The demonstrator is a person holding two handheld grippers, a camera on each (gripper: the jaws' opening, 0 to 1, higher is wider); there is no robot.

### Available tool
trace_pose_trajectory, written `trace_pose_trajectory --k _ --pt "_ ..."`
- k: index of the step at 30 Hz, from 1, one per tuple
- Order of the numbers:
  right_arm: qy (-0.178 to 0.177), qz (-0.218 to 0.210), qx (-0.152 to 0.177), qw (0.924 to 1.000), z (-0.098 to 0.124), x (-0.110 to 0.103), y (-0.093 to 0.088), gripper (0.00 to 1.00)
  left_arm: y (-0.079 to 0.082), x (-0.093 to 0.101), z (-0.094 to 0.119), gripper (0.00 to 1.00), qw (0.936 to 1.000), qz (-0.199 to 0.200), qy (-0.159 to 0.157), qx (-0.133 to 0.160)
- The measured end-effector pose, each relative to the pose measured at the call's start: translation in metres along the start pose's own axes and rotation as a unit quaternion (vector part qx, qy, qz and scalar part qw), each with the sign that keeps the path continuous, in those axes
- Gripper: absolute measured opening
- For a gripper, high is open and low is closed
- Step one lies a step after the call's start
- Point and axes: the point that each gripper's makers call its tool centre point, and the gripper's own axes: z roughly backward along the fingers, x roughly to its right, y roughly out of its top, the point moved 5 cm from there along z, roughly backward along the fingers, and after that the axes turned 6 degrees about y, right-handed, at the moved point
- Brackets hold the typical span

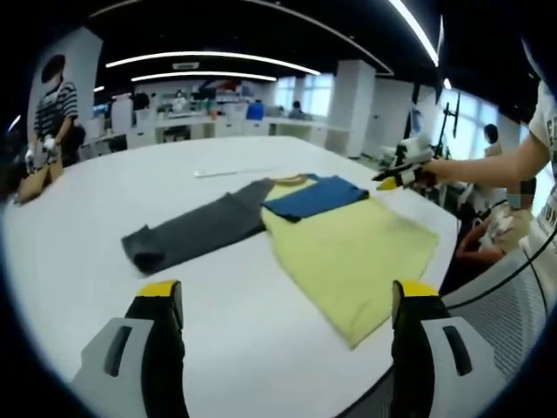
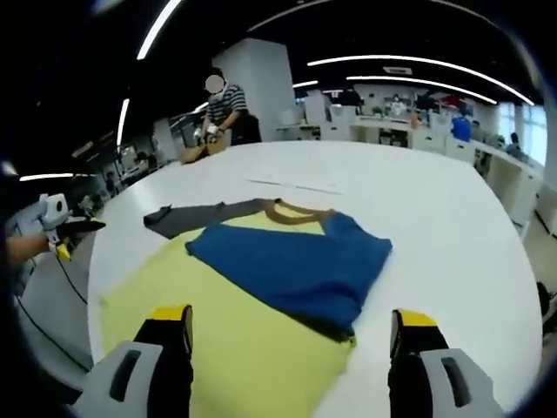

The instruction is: Fold the garment on the visible template until the final outline fits inside the template.

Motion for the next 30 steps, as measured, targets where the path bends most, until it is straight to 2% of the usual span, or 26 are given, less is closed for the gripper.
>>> trace_pose_trajectory --k 2,13,18,21,30 --pt "0.009 0.004 0.002 0.9999 0.003 -0.005 0.001 0.99 0.001 -0.002 0.000 0.97 1.0000 0.002 0.003 0.001" --pt "0.033 0.030 0.024 0.9987 0.025 -0.028 0.005 0.99 0.005 -0.019 -0.005 0.94 0.9999 -0.003 0.015 -0.002" --pt "0.039 0.020 0.046 0.9980 0.036 -0.041 0.005 0.99 0.010 -0.030 -0.008 0.93 0.9998 -0.004 0.022 0.000" --pt "0.045 0.022 0.045 0.9977 0.039 -0.049 0.000 0.99 0.015 -0.036 -0.010 0.93 0.9997 0.001 0.025 0.009" --pt "0.060 0.039 0.041 0.9966 0.044 -0.069 -0.002 0.99 0.025 -0.051 -0.025 0.89 0.9992 0.003 0.040 0.009"
